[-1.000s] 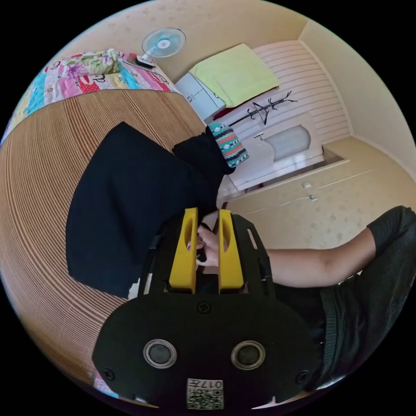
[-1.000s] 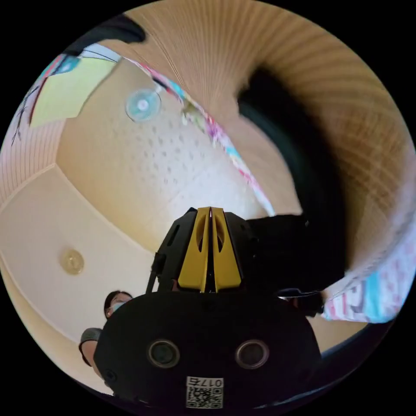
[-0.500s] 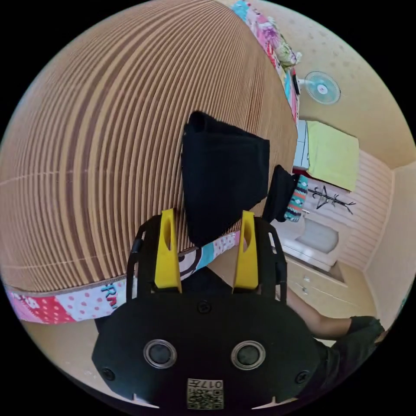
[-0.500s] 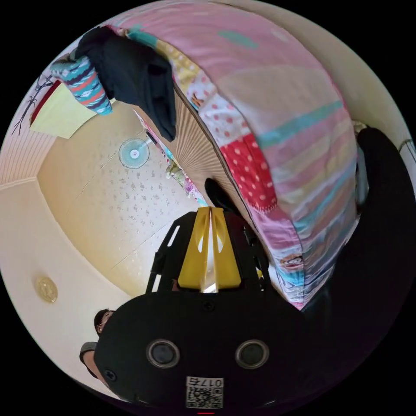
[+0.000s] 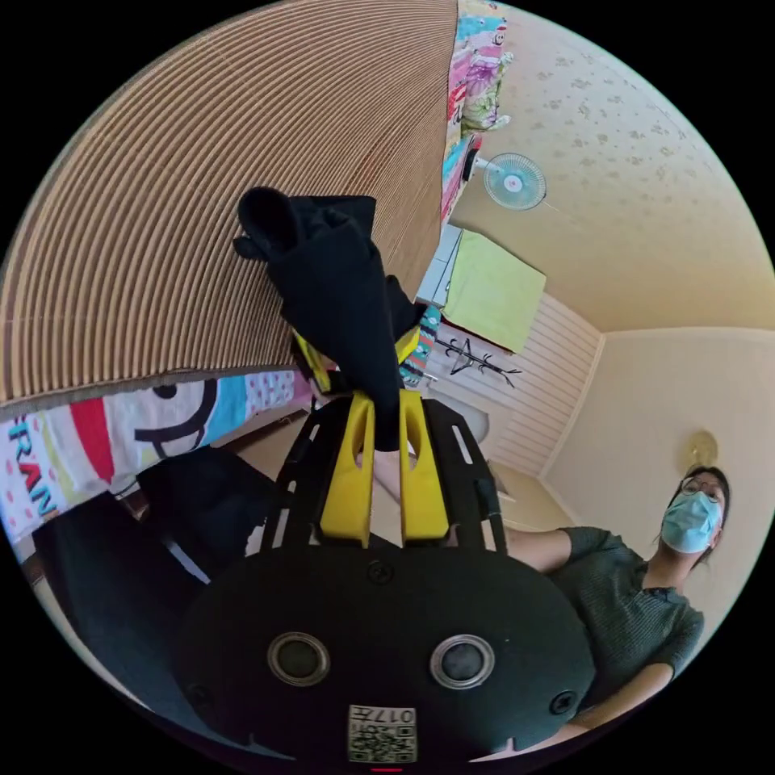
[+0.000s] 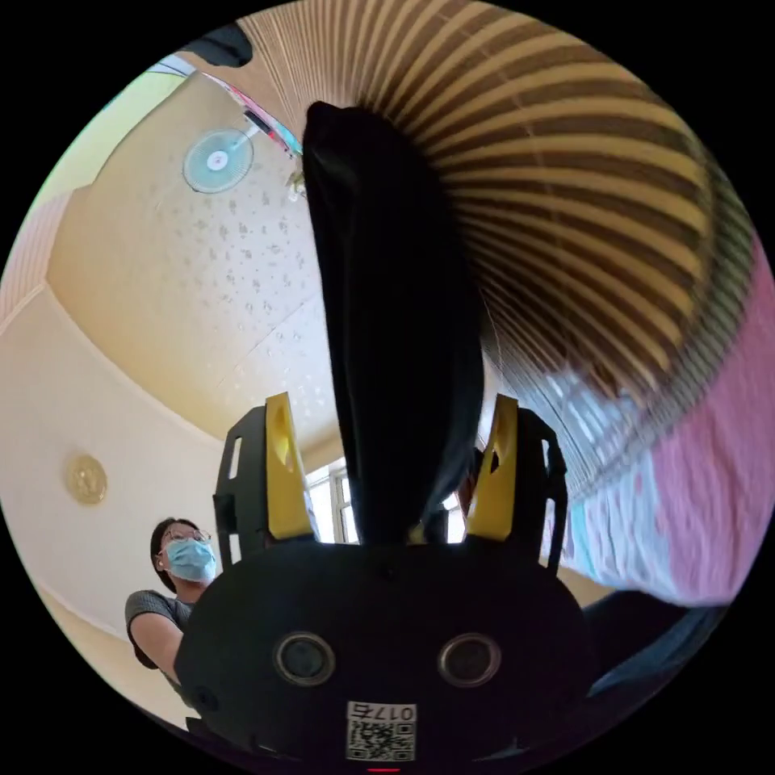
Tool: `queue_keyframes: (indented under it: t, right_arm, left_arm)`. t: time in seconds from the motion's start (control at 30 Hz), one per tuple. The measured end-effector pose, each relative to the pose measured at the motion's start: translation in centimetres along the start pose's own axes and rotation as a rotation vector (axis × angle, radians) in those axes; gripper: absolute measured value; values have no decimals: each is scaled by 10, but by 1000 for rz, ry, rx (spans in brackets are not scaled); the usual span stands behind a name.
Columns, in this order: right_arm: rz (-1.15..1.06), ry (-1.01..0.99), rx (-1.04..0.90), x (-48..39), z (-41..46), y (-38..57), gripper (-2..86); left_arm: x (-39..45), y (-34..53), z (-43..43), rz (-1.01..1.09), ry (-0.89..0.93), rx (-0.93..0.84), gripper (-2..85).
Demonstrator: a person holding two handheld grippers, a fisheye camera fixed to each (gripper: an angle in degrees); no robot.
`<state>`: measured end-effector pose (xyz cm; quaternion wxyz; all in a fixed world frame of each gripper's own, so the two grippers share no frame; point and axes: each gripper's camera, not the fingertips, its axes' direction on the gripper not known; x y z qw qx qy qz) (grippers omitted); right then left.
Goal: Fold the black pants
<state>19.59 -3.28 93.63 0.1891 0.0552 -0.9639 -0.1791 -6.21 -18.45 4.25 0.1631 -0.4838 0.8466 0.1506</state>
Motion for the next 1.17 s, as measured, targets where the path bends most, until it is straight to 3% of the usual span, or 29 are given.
queue_keyframes:
  t: [0.1, 0.13, 0.23, 0.4, 0.67, 0.73, 0.83, 0.93, 1.0, 1.1, 1.17]
  right_arm:
    - [105, 184, -72, 8, 12, -17, 176]
    - [95, 289, -174, 8, 30, -17, 81]
    - [37, 254, -343, 17, 85, -3, 42]
    - [-30, 91, -638, 36, 228, 53, 29]
    - [-95, -30, -1174, 35, 575, 246, 47]
    - [-77, 33, -1210, 44, 630, 276, 68]
    - [12, 318, -1227, 80, 674, 285, 140]
    - [36, 639, -1202, 110, 643, 248, 146]
    - [45, 703, -1175, 119, 593, 212, 116]
    - [114, 720, -1092, 119, 459, 143, 48]
    - [216, 785, -913, 95, 312, 98, 28]
  left_arm:
    - [16, 29, -27, 67, -151, -23, 51]
    - [23, 41, -40, 100, -198, -20, 51]
    - [41, 75, -77, 210, -297, 22, 51]
    - [73, 150, -172, 317, -397, 248, 51]
    - [158, 288, -372, 414, -504, 807, 51]
    - [162, 300, -411, 401, -503, 891, 51]
    - [139, 300, -465, 286, -503, 975, 52]
    - [68, 299, -502, -40, -478, 1064, 61]
    - [15, 311, -507, -234, -421, 1114, 63]
    - [-65, 339, -488, -384, -375, 1100, 53]
    - [-141, 370, -454, -663, -308, 941, 52]
